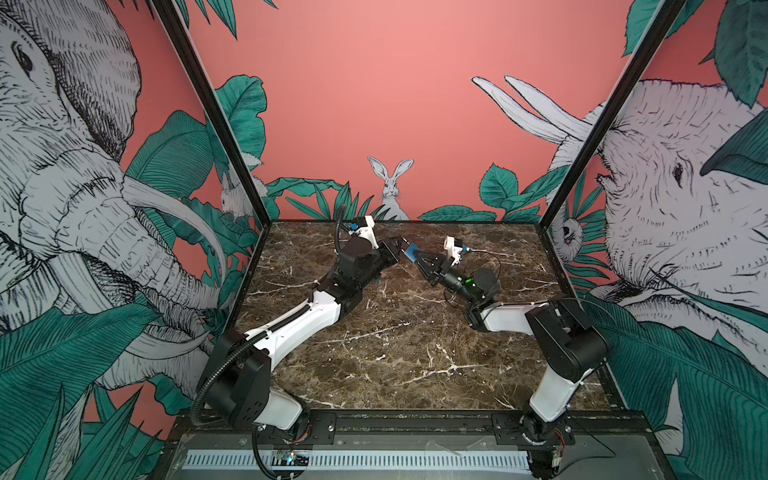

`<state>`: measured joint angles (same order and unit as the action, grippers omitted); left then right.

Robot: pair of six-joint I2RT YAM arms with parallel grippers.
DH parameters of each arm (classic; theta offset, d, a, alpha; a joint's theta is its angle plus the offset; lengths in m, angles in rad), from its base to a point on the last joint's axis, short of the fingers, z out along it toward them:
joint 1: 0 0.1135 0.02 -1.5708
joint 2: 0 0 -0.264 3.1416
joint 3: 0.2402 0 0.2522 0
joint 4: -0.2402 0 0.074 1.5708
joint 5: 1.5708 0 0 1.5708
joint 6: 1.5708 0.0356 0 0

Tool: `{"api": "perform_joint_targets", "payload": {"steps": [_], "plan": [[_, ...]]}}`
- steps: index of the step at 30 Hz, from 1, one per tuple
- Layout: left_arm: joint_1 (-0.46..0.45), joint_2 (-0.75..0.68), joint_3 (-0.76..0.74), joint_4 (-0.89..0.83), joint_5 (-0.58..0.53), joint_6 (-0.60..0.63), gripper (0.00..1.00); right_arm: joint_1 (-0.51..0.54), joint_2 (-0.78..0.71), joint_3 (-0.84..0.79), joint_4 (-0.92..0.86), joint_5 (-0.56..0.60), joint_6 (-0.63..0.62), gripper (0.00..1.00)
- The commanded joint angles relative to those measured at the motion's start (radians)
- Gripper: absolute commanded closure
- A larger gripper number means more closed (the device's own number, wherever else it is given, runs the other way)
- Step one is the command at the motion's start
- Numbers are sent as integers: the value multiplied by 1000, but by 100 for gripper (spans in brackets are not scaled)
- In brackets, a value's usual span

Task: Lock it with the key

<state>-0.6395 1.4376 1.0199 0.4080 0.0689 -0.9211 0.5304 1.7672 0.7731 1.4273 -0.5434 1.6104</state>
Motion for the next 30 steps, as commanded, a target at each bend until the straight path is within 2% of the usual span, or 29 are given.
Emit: {"api": "perform_joint_targets", "payload": {"steps": [1, 15, 20, 26, 30], "plan": [[-98, -9, -9, 50, 224, 53, 100, 27, 25, 54, -16, -10, -7, 89], [-68, 10, -97, 289, 284, 35, 100, 30, 45, 84, -17, -22, 20, 88], [-68, 33, -83, 293, 324, 25, 100, 37, 62, 105, -16, -28, 22, 88], [-68, 64, -39, 209, 365, 22, 100, 46, 69, 141, -16, -37, 10, 89], [-68, 89, -28, 224, 431, 6, 100, 49, 80, 163, -16, -46, -7, 89]]}}
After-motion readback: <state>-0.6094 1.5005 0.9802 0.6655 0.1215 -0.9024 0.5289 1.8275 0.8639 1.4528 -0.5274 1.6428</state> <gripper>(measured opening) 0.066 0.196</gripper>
